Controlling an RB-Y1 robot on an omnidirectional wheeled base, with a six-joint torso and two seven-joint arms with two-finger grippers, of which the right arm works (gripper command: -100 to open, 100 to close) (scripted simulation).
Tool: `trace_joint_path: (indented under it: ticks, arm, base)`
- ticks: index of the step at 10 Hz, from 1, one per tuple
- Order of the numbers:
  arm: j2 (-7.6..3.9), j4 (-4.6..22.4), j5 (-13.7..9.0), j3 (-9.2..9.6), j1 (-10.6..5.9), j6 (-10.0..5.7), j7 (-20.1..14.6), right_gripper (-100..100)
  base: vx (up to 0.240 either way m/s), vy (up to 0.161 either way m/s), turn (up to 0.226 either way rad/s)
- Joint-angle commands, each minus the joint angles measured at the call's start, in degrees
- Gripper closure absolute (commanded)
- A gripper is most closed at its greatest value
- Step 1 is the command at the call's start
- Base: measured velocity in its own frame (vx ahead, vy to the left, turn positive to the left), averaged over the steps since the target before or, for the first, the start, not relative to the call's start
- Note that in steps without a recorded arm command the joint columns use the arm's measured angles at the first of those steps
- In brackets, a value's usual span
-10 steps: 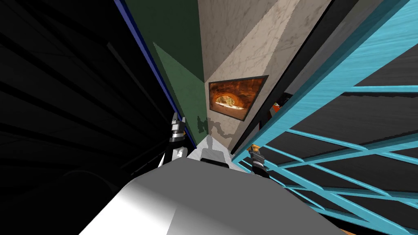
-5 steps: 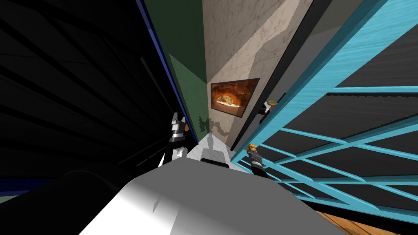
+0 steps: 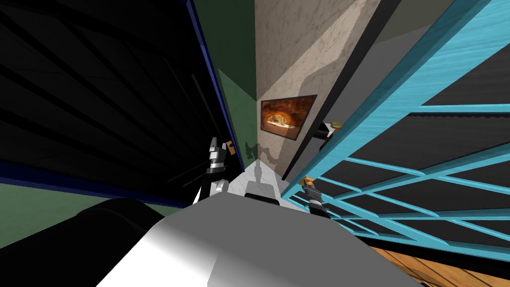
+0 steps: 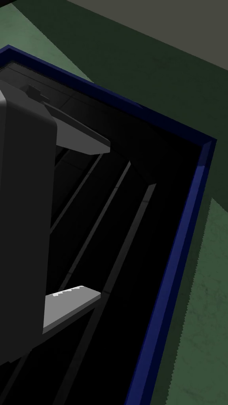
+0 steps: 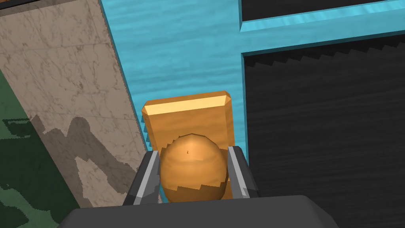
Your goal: Pull the door open
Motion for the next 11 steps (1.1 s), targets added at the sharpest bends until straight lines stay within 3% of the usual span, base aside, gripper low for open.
trace_joint_path:
  ticks: [1, 3, 4, 11]
  arm:
    - [-0.77, 0.17, 0.71, 1.41, 0.41, -1.1, -1.6, 100]
    - [-1.96, -0.21, 1.41, 2.82, 1.18, -2.0, -3.15, 100]
    - [-1.72, -0.3, 1.18, 2.38, 1.08, -1.51, -2.57, 100]
    - [-5.68, -0.02, 3.81, 7.22, 4.0, -6.79, -7.93, 100]
  base:
    - [-0.198, -0.042, 0.115]
    - [-0.205, -0.023, 0.094]
    - [-0.094, 0.003, 0.015]
    - [-0.234, -0.036, 0.117]
